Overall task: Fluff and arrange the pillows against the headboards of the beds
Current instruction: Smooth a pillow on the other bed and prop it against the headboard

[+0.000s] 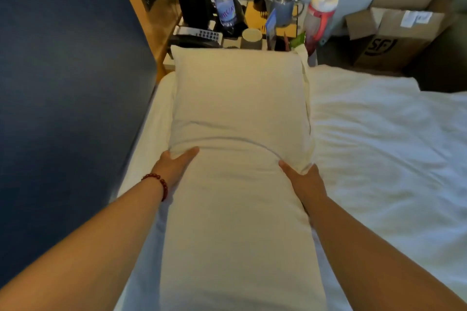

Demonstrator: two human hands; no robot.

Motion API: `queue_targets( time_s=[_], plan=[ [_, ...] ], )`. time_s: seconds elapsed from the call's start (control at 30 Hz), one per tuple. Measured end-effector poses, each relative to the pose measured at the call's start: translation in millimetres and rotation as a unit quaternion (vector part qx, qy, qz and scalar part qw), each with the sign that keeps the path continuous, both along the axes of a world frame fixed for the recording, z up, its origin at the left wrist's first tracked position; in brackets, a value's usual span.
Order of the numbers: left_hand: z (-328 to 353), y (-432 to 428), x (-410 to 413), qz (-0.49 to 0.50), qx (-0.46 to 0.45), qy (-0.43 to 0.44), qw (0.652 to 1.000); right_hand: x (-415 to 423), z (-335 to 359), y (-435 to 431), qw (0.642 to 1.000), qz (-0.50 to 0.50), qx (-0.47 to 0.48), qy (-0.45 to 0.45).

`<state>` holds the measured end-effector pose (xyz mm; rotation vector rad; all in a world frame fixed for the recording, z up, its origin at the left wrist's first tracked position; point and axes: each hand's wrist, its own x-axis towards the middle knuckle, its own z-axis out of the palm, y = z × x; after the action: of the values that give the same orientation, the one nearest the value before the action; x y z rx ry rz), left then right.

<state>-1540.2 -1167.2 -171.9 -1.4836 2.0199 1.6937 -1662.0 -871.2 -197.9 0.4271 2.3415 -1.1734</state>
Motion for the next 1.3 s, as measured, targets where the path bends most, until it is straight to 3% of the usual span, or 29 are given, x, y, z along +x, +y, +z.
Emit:
queue_targets(
  time_s=[0.23,0.4,0.73,0.9,1.0,1.13,1.3],
  plan=[
    [-4,-10,-17,-0.019,-0.058,-0.047,0.997,-2,-41,-1,1.000,-0.026,-0.014,0.010],
    [4,3,-7,0.015,-0.062,-0.065,0.996,-3,-37,-2,1.000,-0.017,-0.018,-0.007],
    [3,-5,-1,-0.028,-0.077,-0.089,0.993,-2,-23,-8,0.999,0.017,-0.042,-0.008],
    [19,-21,18,-0.029,0.041,-0.050,0.997,6,14,-7,0.990,0.009,-0.143,-0.013],
    [43,-33,24,0.006,0.114,-0.003,0.994,14,38,-13,0.994,0.005,-0.108,0.008],
    [73,-36,38,-0.002,0.065,0.040,0.997,25,71,-21,0.988,-0.006,-0.144,0.051],
    [132,-44,54,0.012,0.066,0.195,0.979,29,129,-33,0.975,-0.006,-0.188,0.120]
  ],
)
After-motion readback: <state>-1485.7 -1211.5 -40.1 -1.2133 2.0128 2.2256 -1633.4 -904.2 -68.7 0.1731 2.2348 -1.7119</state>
